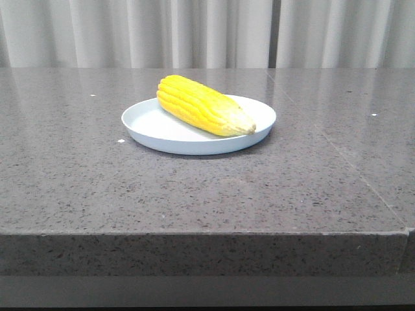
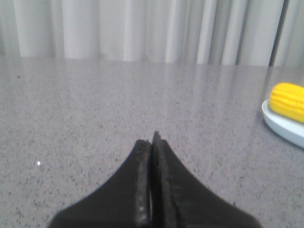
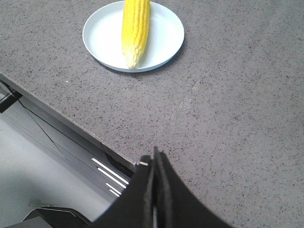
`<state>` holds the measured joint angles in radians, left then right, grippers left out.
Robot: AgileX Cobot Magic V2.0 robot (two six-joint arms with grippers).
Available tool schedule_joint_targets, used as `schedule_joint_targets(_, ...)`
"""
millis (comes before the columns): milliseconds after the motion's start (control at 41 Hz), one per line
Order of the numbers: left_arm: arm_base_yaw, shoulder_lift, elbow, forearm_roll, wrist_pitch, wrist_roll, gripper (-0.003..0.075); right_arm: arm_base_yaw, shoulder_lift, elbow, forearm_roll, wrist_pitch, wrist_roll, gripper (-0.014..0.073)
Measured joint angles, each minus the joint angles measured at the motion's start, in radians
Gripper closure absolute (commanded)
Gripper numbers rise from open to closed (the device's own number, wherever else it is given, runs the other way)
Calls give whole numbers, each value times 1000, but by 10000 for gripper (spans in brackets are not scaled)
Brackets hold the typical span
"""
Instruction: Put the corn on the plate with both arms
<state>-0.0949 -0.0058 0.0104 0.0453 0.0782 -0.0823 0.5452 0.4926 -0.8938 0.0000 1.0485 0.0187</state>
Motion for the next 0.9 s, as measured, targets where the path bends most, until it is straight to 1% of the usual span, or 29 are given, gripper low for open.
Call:
schedule_joint_targets(512, 0, 0, 0, 0, -17, 0, 741, 0, 0, 2, 0, 0, 0, 680)
schedule_joint_targets(707, 0, 0, 0, -8, -17, 50, 741, 0, 0, 2, 0, 0, 0, 680)
schedule_joint_targets(902, 0, 0, 0, -18, -18, 55, 741, 0, 0, 2, 0, 0, 0, 680)
